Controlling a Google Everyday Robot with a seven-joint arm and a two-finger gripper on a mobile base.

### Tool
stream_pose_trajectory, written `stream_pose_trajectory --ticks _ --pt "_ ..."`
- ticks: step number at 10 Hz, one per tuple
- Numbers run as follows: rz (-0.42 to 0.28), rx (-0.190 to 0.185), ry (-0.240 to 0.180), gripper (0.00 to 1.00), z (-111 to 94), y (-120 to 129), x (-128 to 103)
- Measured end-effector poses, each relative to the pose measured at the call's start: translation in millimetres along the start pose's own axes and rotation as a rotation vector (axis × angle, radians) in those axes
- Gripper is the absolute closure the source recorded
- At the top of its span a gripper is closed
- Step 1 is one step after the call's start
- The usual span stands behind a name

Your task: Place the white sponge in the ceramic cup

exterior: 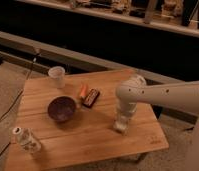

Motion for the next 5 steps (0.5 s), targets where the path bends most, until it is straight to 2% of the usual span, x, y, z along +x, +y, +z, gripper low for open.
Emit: stream_pose_trajectory --ticks 2,3,4,5 --pt "-0.162 0.041 -0.111 1.00 -53.9 55.2 -26.7" --pt "-0.216 0.048 -0.154 1.00 -73.0 77.2 -35.4" --pt "-0.290 0.053 -0.223 1.00 -98.7 111.4 -47.9" --pt "-0.342 0.051 -0.276 1.00 -114.9 138.2 -55.8"
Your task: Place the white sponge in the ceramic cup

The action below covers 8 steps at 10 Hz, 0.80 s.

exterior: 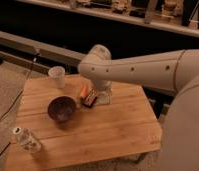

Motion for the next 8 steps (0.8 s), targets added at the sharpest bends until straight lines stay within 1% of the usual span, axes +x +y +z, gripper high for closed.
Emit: stream_pose_trajectory --ticks 1,2,3,6,8 --pt "-0.063 -0.003 -0.062 1.00 -10.2 26.7 -20.0" --pt "-0.131 0.002 -0.118 1.00 -14.4 50.9 -36.4" --pt "-0.185 0.011 -0.163 1.00 -14.0 67.6 -48.6" --pt "-0.287 -0.001 -0.288 1.00 -11.5 104.8 -82.2" --pt "-0.348 -0.002 -0.365 1.00 -19.3 121.7 -106.0"
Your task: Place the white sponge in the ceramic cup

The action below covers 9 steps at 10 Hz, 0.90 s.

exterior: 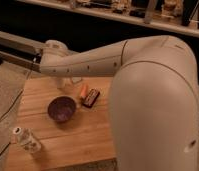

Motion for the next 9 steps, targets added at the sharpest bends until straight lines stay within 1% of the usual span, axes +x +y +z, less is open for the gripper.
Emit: stream_pose_trajectory --ticks 2,3,6,7,8,9 --pt "-0.058 -0.001 -0.078 1.00 -5.9 3.5 -32.0" --pt "-0.070 -0.003 -0.092 1.00 -8.2 3.2 -36.4" --pt "-0.183 0.014 -0.168 1.00 -18.3 5.2 -47.2" --pt "-0.209 0.015 -0.188 1.00 -19.8 7.6 -49.5" --pt "-0.224 -0.002 -0.209 1.00 -19.2 11.8 -51.1" --pt "-0.209 -0.047 -0.221 1.00 -15.7 16.5 -50.8"
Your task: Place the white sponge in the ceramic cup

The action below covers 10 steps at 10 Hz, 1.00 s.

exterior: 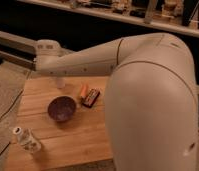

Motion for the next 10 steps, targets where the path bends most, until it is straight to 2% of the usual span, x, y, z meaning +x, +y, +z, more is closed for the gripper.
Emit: stream_pose_trajectory --ticks 2,3,4,6,8,9,10 --pt "0.053 -0.079 -0.017 1.00 4.3 6.6 1.1" --pt "0.115 -0.161 -0.031 1.00 7.9 7.3 3.8" --pt "0.159 -0.209 -0.037 1.00 10.8 4.0 7.0" --pt "0.301 -0.326 -0.051 1.00 24.7 -18.5 22.0" --pt "0.435 -0.398 -0.063 1.00 44.0 -51.6 40.8" --pt "0.479 -0.426 -0.065 1.00 51.7 -63.4 49.3" --pt "0.518 -0.488 -0.066 1.00 59.2 -68.4 56.8"
